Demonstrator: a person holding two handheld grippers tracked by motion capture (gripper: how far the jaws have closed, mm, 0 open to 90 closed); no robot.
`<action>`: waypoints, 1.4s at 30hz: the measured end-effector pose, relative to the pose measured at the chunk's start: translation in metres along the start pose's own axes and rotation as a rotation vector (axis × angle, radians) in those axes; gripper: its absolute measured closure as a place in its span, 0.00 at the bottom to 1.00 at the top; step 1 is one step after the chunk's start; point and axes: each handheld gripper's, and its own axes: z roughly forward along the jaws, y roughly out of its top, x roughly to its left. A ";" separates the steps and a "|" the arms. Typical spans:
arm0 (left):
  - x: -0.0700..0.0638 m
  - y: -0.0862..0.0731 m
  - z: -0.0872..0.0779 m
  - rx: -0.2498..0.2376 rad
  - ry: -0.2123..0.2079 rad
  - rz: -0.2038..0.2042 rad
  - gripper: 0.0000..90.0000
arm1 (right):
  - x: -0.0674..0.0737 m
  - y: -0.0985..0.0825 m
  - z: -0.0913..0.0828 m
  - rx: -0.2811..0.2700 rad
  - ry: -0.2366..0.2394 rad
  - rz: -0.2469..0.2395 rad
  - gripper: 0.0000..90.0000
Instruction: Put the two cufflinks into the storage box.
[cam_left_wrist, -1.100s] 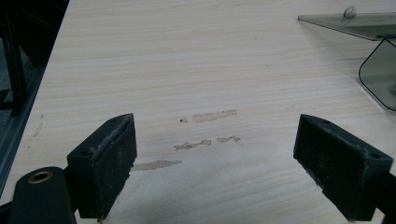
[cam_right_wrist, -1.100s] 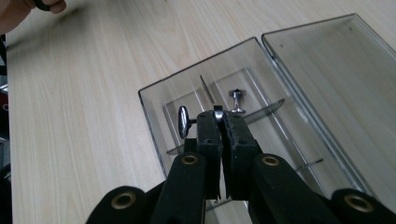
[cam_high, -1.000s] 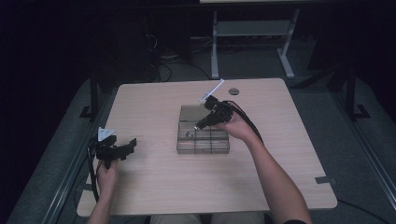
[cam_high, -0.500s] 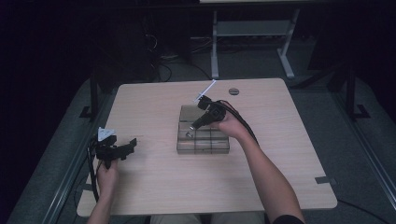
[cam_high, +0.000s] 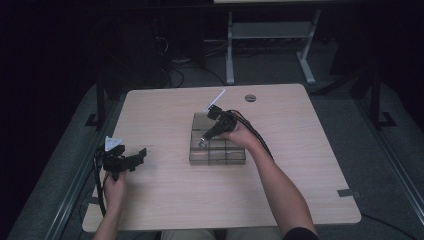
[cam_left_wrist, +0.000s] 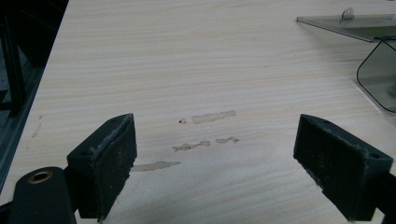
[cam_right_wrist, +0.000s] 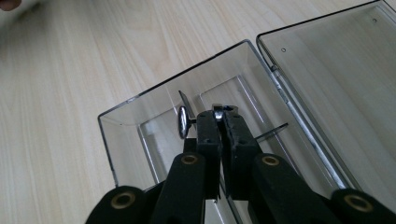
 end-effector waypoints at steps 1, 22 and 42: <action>0.000 0.000 0.000 0.000 -0.001 -0.001 0.14 | 0.000 0.000 0.000 0.000 0.000 0.000 0.96; 0.001 0.000 0.000 0.001 -0.001 -0.001 0.14 | -0.010 0.001 0.011 0.017 -0.009 0.032 0.95; 0.001 0.000 -0.001 0.002 -0.001 0.003 0.14 | -0.013 0.002 0.018 0.046 -0.031 0.032 0.95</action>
